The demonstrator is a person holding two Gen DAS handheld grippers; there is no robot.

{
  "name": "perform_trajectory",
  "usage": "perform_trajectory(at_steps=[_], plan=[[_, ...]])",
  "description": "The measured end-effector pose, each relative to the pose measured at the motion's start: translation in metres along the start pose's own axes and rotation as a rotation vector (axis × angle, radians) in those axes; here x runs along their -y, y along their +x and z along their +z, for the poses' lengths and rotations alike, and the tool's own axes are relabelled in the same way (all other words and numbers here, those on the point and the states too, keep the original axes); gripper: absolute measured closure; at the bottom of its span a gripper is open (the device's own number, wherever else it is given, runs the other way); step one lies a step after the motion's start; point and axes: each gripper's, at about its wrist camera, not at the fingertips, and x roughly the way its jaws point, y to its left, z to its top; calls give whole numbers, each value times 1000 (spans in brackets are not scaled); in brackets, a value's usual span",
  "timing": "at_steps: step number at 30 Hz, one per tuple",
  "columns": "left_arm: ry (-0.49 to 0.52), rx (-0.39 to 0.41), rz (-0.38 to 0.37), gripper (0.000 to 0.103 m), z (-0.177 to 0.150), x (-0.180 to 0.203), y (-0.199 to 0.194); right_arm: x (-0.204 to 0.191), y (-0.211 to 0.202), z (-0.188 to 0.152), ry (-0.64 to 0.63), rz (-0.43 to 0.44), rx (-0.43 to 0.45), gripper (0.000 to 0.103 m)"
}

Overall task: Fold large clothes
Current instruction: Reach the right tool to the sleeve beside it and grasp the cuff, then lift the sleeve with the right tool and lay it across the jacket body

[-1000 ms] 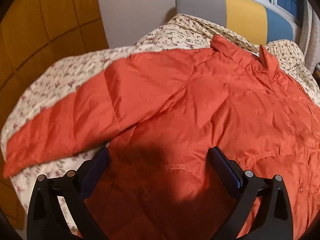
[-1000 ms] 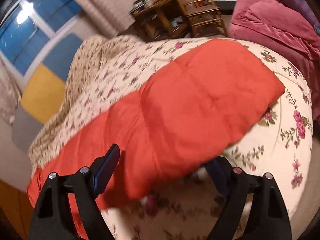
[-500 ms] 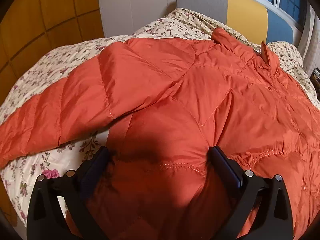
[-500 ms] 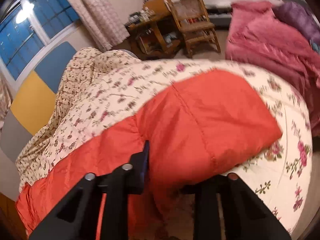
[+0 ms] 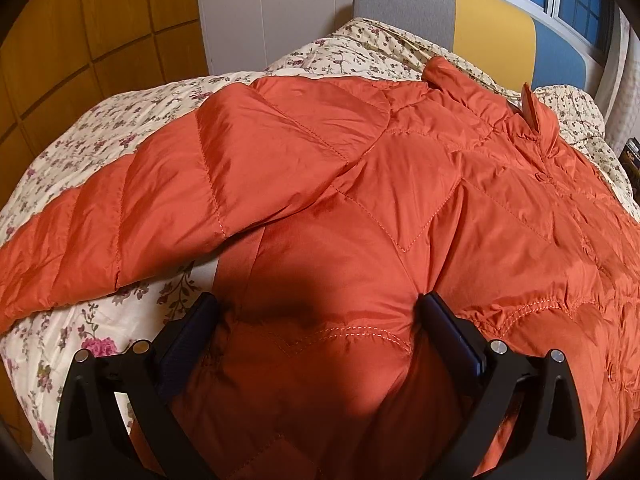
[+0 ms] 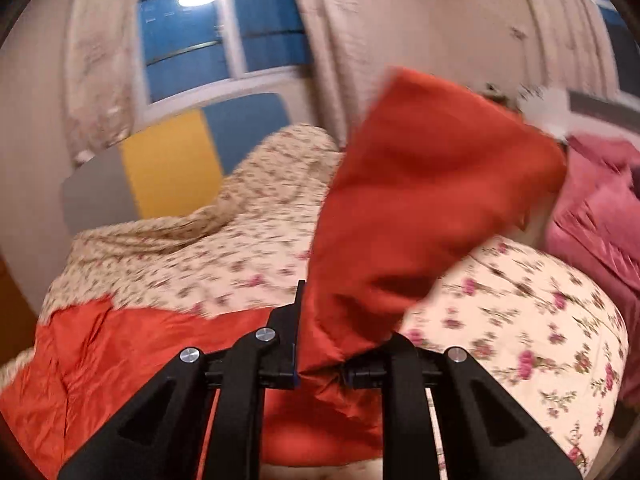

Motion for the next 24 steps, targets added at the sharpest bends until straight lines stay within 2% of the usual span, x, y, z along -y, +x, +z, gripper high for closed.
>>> perform_trajectory(at_steps=[9, 24], plan=[[-6, 5, -7, 3, 0, 0, 1, -94, -2, -35, -290, 129, 46, 90], [-10, 12, -8, 3, -1, -1, 3, -187, -6, -74, -504, 310, 40, 92]])
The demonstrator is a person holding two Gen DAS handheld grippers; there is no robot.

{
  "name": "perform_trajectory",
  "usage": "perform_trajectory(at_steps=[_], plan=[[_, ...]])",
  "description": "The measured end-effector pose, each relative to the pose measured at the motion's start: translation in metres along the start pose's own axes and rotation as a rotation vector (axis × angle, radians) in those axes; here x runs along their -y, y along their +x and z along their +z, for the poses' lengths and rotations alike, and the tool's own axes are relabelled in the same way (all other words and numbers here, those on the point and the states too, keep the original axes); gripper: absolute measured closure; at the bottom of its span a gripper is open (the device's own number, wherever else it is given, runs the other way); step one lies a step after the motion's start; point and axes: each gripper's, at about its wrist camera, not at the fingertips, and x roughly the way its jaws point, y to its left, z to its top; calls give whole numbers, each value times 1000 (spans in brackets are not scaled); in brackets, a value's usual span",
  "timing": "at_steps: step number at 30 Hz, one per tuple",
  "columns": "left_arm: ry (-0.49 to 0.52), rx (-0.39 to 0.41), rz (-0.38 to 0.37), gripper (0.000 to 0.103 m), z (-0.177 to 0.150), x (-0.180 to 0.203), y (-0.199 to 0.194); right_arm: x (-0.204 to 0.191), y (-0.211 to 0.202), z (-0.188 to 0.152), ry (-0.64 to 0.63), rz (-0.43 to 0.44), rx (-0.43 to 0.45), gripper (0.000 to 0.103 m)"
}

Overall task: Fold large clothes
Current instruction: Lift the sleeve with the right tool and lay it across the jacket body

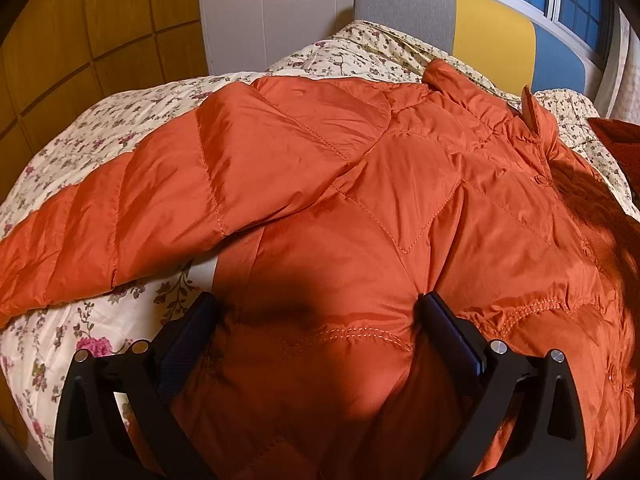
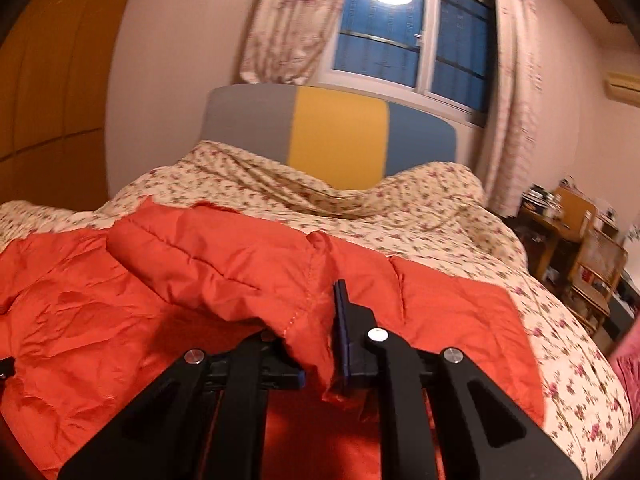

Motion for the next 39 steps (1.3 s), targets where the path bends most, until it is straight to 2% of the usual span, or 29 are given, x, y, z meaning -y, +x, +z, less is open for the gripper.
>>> perform_trajectory(at_steps=[7, 13, 18, 23, 27, 29, 31, 32, 35, 39], plan=[[0, 1, 0, 3, 0, 0, 0, -53, 12, 6, -64, 162, -14, 92], [-1, 2, -1, 3, 0, 0, 0, -103, 16, 7, -156, 265, -23, 92], [-4, 4, -4, 3, 1, 1, 1, -132, 25, -4, -186, 354, -88, 92], [-3, 5, -2, 3, 1, 1, 1, -157, 36, -19, -269, 395, -154, 91], [-4, 6, -3, 3, 1, 2, 2, -173, 49, -29, -353, 386, -242, 79], [-4, 5, -3, 3, 1, 2, 2, -172, 47, -30, -354, 398, -243, 75], [-5, 6, -3, 3, 0, 1, 2, -164, 42, -28, -320, 442, -268, 50], [-4, 6, -3, 3, 1, 2, 2, -156, 36, -25, -288, 462, -267, 31], [-5, 7, -3, 3, 1, 2, 2, -126, 12, -18, -216, 508, -225, 30], [-4, 8, -1, 3, 0, 1, 2, -64, -7, -12, -58, 513, -180, 31]])
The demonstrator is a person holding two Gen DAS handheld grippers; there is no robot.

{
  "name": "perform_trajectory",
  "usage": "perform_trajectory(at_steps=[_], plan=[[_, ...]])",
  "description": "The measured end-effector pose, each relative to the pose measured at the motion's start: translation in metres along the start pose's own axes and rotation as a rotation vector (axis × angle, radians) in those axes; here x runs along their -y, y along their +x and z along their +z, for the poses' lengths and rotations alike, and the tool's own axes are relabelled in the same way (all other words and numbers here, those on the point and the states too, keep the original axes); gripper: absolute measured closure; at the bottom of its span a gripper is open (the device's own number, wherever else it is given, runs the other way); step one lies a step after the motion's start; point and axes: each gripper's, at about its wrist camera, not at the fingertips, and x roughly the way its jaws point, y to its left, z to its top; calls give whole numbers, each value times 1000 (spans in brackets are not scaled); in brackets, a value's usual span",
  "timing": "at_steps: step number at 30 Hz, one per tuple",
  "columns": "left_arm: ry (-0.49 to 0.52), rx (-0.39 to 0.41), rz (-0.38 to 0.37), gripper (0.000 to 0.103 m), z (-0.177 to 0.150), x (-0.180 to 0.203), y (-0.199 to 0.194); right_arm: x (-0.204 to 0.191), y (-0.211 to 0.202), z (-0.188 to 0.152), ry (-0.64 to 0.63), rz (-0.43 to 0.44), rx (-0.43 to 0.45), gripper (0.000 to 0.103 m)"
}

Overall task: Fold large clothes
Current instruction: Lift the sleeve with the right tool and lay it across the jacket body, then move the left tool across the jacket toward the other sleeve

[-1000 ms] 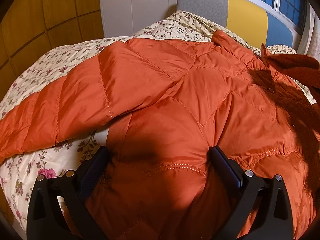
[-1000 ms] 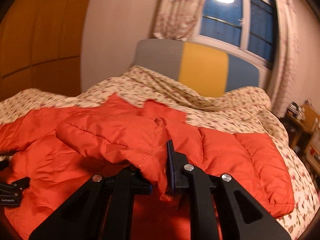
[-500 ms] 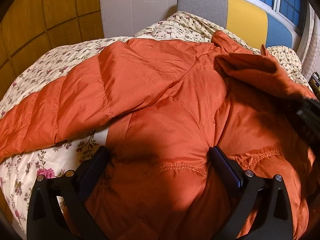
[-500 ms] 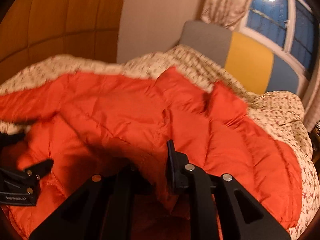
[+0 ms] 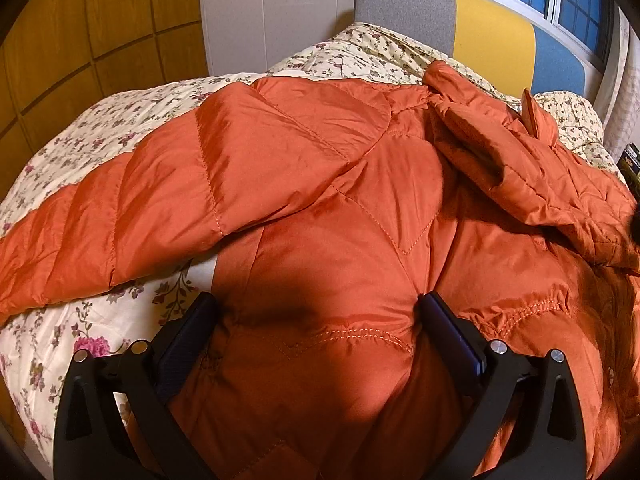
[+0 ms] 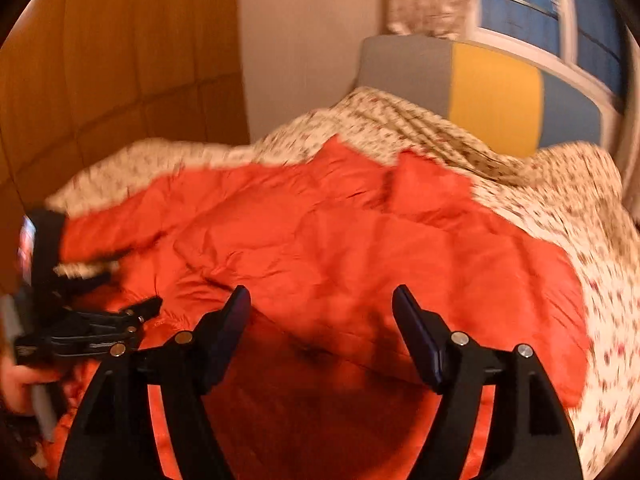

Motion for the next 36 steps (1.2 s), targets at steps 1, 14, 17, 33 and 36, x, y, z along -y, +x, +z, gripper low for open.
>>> perform_trajectory(at_steps=[1, 14, 17, 33, 36], plan=[[1, 1, 1, 3, 0, 0, 0, 13, -7, -1, 40, -11, 24, 31], [7, 5, 11, 3, -2, 1, -1, 166, 36, -33, 451, -365, -115, 65], [8, 0, 16, 3, -1, 1, -2, 160, 41, -35, 414, -395, -133, 64], [62, 41, -167, 12, 75, 132, -17, 164, 38, -36, 427, -386, -118, 64], [94, 21, -103, 16, 80, 144, 14, 164, 39, -37, 427, -386, -118, 64]])
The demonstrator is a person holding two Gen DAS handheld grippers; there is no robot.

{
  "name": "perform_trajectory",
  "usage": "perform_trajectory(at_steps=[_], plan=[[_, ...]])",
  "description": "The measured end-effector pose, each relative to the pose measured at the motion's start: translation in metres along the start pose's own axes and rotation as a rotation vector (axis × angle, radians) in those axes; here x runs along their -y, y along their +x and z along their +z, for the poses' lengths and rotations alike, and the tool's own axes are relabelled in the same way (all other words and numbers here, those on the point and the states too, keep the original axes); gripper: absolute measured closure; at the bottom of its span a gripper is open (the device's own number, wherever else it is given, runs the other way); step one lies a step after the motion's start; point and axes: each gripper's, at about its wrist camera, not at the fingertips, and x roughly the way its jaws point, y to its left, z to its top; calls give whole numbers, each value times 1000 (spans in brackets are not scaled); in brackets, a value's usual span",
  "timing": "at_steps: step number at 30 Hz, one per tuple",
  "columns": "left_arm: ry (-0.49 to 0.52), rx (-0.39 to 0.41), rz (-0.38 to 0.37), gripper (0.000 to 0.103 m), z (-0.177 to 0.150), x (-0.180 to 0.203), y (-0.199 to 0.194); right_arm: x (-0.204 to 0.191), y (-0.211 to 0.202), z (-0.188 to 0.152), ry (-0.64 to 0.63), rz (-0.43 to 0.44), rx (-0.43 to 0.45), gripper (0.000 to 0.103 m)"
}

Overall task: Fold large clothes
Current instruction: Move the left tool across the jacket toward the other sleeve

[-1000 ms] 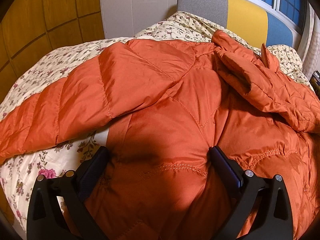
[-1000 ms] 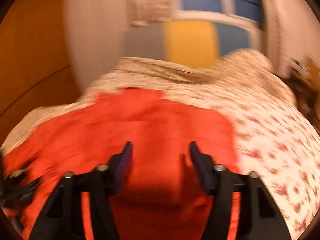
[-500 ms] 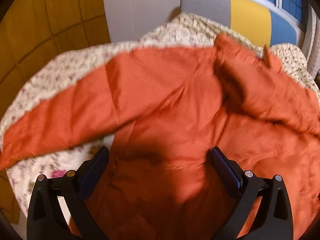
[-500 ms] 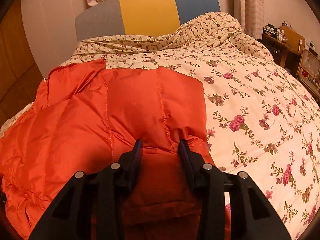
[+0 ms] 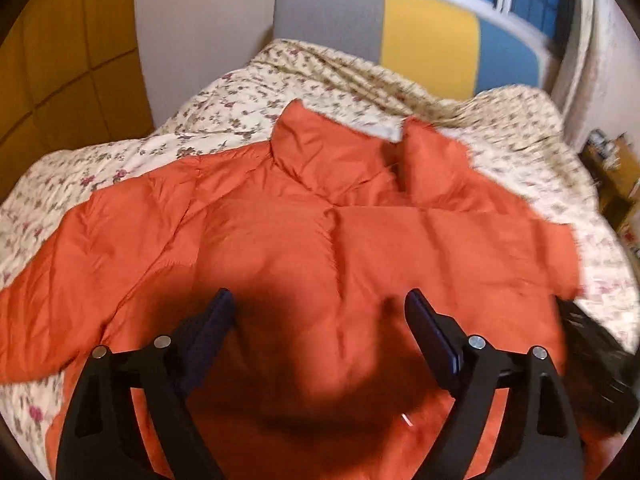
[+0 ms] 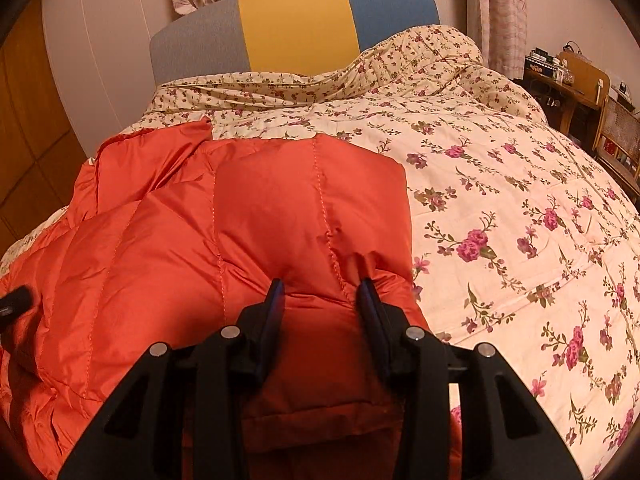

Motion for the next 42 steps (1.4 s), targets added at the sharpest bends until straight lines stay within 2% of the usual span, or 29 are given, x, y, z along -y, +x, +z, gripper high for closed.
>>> perform_trajectory(at_steps=[2, 5, 11, 14, 16, 18, 19, 21, 25, 28, 34, 38, 42], plan=[[17, -3, 30, 15, -3, -2, 22, 0, 0, 0, -5, -3, 1, 64], [37, 20, 14, 14, -14, -5, 37, -2, -3, 0, -11, -6, 4, 63], [41, 18, 30, 11, -18, -3, 38, 2, -7, 1, 11, 25, 8, 61], [46, 11, 48, 5, -17, -2, 36, 7, -27, 7, 30, 78, 54, 60], [84, 7, 64, 3, -11, 5, 27, 5, -38, 15, 3, 77, 89, 60], [105, 51, 42, 3, -5, 9, 15, 3, -41, 27, 2, 90, 104, 60], [98, 93, 36, 3, 0, 11, 8, 3, -39, 33, 8, 97, 101, 60], [85, 109, 20, 3, 7, 14, 6, 1, -28, 43, 16, 99, 83, 60], [127, 17, 63, 3, 10, 17, 44, 2, 13, 47, 13, 59, 13, 59], [90, 18, -5, 3, 4, 8, 55, 8, 29, 41, 33, 65, -5, 59], [93, 17, -2, 3, 0, 11, 60, 6, 41, 38, 19, 38, -13, 59], [95, 20, 3, 3, 0, 11, 57, 12, 20, 31, 51, 48, 45, 55], [76, 7, -11, 3, -4, 3, 44, 1, -21, 15, -33, 45, 48, 51]])
